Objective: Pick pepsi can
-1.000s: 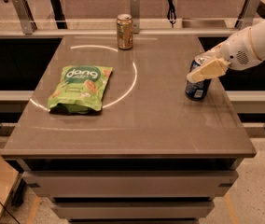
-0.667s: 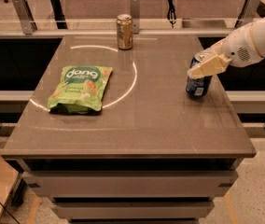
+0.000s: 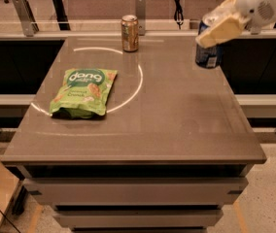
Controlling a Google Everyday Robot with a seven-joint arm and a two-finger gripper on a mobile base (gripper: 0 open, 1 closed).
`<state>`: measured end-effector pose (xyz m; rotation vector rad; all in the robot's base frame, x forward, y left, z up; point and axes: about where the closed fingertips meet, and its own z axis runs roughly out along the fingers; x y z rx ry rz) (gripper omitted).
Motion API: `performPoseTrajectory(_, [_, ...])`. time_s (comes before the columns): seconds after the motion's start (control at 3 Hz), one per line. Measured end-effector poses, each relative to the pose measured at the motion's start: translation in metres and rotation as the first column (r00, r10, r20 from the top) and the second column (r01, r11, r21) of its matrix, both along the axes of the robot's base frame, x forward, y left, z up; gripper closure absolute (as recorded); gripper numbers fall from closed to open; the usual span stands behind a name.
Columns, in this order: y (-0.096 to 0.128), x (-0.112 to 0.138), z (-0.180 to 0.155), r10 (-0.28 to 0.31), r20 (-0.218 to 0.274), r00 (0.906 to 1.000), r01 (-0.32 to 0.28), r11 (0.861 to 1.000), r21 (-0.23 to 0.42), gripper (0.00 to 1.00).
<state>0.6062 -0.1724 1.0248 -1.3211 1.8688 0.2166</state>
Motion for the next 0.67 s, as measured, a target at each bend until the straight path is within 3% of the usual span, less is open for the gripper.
performPoseTrajectory(0.33, [0.015, -0.012, 0.079, 0.069, 0.138, 0.9880, -0.060, 0.996, -0.071, 1.00])
performPoseTrajectory(0.67, [0.017, -0.012, 0.094, 0.072, 0.165, 0.9836, -0.062, 0.996, -0.065, 1.00])
